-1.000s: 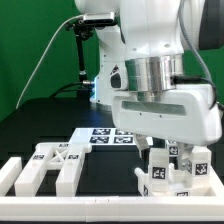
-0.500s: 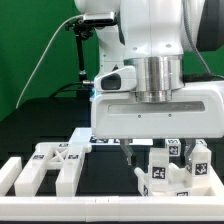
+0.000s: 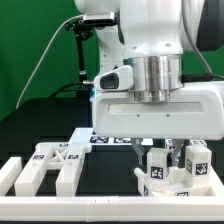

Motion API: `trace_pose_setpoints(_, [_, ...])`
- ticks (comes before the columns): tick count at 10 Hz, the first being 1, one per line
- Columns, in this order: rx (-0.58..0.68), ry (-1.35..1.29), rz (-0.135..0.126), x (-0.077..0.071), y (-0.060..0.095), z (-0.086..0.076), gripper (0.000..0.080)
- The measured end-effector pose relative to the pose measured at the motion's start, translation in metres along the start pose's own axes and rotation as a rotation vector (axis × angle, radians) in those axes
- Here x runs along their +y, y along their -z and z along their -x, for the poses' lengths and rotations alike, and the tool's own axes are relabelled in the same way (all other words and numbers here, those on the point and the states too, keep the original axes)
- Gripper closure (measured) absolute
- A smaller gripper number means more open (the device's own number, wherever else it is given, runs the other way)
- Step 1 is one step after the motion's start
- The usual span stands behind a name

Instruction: Assemble chair

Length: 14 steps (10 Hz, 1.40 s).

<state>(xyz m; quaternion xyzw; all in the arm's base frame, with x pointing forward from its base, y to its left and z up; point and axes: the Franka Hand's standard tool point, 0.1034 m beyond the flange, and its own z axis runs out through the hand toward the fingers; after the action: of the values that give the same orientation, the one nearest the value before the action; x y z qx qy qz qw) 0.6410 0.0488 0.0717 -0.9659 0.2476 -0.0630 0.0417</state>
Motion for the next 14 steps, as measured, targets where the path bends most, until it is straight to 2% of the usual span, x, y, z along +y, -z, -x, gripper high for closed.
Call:
trace_pose_setpoints(2, [0.000,-0.237,0.003,0.0011,0.0002,-0.0004,0.0514])
trace_pose_setpoints(4, [-0.008,-0.622,0.027,0.0022,0.0010,0.0032,0.0514])
trace_pose_setpoints(5, [-0.033,-0.828,0.028,-0.0016,0.0009,0.0078,0.0514])
trace_pose_setpoints(6, [-0.049,-0.980,0.007,-0.0052,0.0022,0.0072,0.0514])
trace_pose_setpoints(7, [-0.052,-1.012,-0.003,-0.0057,0.0026,0.0060,0.0514])
trace_pose_setpoints(9, [-0.052,-0.962,-0.003,-0.0060,0.0023,0.0065,0.0514])
trace_pose_setpoints(10, [-0.049,-0.931,-0.002,-0.0065,0.0022,0.0068,0.0413])
trace_pose_setpoints(11, [-0.036,-0.743,-0.001,-0.0070,0.0015,0.0073,0.0413])
trace_pose_setpoints(12, [-0.029,-0.507,-0.003,-0.0052,0.0013,0.0057,0.0238])
trace_pose_setpoints(13, [-0.031,-0.322,-0.007,-0.0051,0.0009,0.0059,0.0168])
trace_pose_setpoints(14, [-0.035,-0.159,-0.001,-0.0075,0.0008,0.0085,0.0155])
